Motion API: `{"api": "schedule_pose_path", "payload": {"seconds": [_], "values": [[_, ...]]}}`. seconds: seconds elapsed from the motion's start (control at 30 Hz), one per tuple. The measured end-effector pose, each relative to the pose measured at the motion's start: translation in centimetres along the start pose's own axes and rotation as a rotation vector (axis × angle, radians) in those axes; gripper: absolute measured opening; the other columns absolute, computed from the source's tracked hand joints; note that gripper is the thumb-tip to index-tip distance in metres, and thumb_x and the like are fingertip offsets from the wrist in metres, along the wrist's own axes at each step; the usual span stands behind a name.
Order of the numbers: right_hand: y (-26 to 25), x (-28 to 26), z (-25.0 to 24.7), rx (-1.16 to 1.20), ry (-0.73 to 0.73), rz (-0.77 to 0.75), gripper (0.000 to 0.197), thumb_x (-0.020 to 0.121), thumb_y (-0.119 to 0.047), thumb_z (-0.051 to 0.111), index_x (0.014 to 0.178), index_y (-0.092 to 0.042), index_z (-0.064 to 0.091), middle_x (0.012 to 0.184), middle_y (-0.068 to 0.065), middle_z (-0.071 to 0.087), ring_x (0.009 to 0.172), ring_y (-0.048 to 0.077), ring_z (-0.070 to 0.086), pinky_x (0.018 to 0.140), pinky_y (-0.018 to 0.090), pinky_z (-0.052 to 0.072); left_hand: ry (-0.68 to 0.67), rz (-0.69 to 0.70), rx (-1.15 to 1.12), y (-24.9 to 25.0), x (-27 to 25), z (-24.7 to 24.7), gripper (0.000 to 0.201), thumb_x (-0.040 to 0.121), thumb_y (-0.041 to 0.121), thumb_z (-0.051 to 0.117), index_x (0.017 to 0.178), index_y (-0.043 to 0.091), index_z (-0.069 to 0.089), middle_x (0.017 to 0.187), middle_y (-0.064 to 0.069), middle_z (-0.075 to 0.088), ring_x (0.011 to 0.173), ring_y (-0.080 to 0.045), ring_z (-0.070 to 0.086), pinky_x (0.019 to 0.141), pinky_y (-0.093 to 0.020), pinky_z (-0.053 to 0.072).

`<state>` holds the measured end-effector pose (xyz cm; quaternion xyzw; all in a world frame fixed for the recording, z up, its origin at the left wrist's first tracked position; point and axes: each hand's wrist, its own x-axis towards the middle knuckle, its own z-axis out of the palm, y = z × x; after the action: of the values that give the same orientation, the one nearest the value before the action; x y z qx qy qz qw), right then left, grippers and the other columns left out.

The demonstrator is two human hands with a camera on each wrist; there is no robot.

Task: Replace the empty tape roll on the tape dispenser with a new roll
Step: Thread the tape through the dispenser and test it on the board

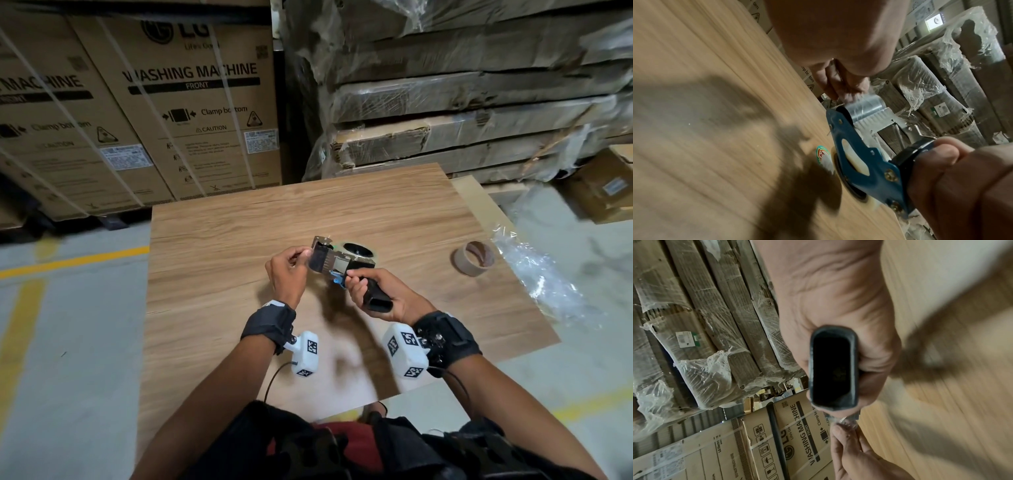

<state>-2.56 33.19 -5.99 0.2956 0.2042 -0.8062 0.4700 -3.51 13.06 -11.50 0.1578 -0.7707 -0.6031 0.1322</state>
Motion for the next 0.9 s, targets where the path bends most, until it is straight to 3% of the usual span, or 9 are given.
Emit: {"api": "schedule_pose_path", "payload": {"seconds": [0.17, 0.27, 0.37, 0.47, 0.57, 0.67, 0.8, 0.9], "values": [[0.7, -1.1, 0.0, 0.014, -0.026, 0.006, 0.036, 0.062, 0.014, 0.086, 0.078, 0.0, 0.057, 0.061, 0.006, 0.059, 0.042, 0.01, 0.058, 0.043, 0.022, 0.054, -0.057, 0.091, 0.072, 1.3, 0.1, -0.6, 0.013, 0.084, 0.015, 0.073, 0.092, 0.011, 0.082, 0.092, -0.002, 0.079, 0.091, -0.009, 0.073, 0.087, -0.023, 0.055], [1.0, -1.7, 0.0, -0.009, -0.005, 0.0, 0.028, 0.07, 0.01, 0.081, 0.079, 0.0, 0.057, 0.061, 0.006, 0.058, 0.042, 0.01, 0.057, 0.042, 0.021, 0.053, -0.091, 0.107, 0.053, 1.3, 0.6, -0.8, 0.014, 0.083, 0.016, 0.068, 0.086, 0.011, 0.081, 0.08, 0.005, 0.078, 0.082, -0.005, 0.072, 0.08, -0.024, 0.056], [1.3, -2.2, -0.1, -0.035, 0.054, -0.024, 0.014, 0.091, -0.007, 0.061, 0.079, -0.001, 0.057, 0.061, 0.004, 0.058, 0.041, 0.008, 0.056, 0.041, 0.02, 0.052, -0.111, 0.128, 0.04, 1.6, 0.6, -0.8, 0.013, 0.085, 0.008, 0.068, 0.084, 0.009, 0.081, 0.075, 0.01, 0.073, 0.074, -0.002, 0.068, 0.073, -0.021, 0.054], [1.3, -2.5, -0.1, -0.029, 0.077, -0.046, 0.02, 0.094, -0.011, 0.055, 0.078, 0.0, 0.058, 0.06, 0.004, 0.057, 0.041, 0.006, 0.055, 0.041, 0.02, 0.052, -0.156, 0.061, -0.064, 1.1, 0.6, -0.8, 0.011, 0.087, 0.004, 0.069, 0.091, 0.002, 0.079, 0.081, -0.002, 0.077, 0.073, -0.007, 0.07, 0.076, -0.022, 0.058], [1.2, -2.8, -0.3, -0.06, 0.091, -0.048, 0.013, 0.09, -0.006, 0.062, 0.08, 0.0, 0.058, 0.061, 0.004, 0.057, 0.042, 0.007, 0.055, 0.041, 0.02, 0.052, -0.263, -0.023, -0.166, 0.2, 0.8, -1.1, 0.013, 0.089, -0.002, 0.066, 0.097, -0.007, 0.076, 0.082, -0.012, 0.076, 0.071, -0.011, 0.07, 0.074, -0.024, 0.058], [1.2, -3.3, -0.7, -0.083, 0.095, -0.036, 0.025, 0.072, 0.007, 0.081, 0.082, 0.001, 0.059, 0.062, 0.005, 0.058, 0.043, 0.008, 0.056, 0.042, 0.019, 0.052, -0.389, -0.058, -0.202, 0.0, 0.8, -1.6, 0.015, 0.091, -0.009, 0.062, 0.102, -0.013, 0.071, 0.075, 0.001, 0.076, 0.068, -0.007, 0.071, 0.071, -0.019, 0.057], [1.8, -3.5, -0.2, -0.244, 0.258, -0.12, 0.008, 0.09, -0.006, 0.061, 0.084, -0.003, 0.057, 0.06, 0.002, 0.056, 0.04, 0.005, 0.052, 0.04, 0.015, 0.046, -0.486, -0.072, -0.159, -0.3, 0.5, -2.0, 0.019, 0.088, -0.018, 0.059, 0.103, -0.014, 0.069, 0.067, 0.011, 0.075, 0.065, 0.0, 0.069, 0.068, -0.013, 0.055], [2.2, -3.3, -0.2, -0.367, 0.359, -0.259, 0.014, 0.099, -0.005, 0.055, 0.085, -0.006, 0.057, 0.062, 0.003, 0.054, 0.04, 0.006, 0.049, 0.038, 0.016, 0.044, -0.542, -0.098, -0.106, -0.3, 0.4, -2.1, 0.024, 0.079, -0.024, 0.058, 0.096, -0.013, 0.071, 0.068, 0.004, 0.075, 0.065, -0.005, 0.07, 0.067, -0.015, 0.054]]}}
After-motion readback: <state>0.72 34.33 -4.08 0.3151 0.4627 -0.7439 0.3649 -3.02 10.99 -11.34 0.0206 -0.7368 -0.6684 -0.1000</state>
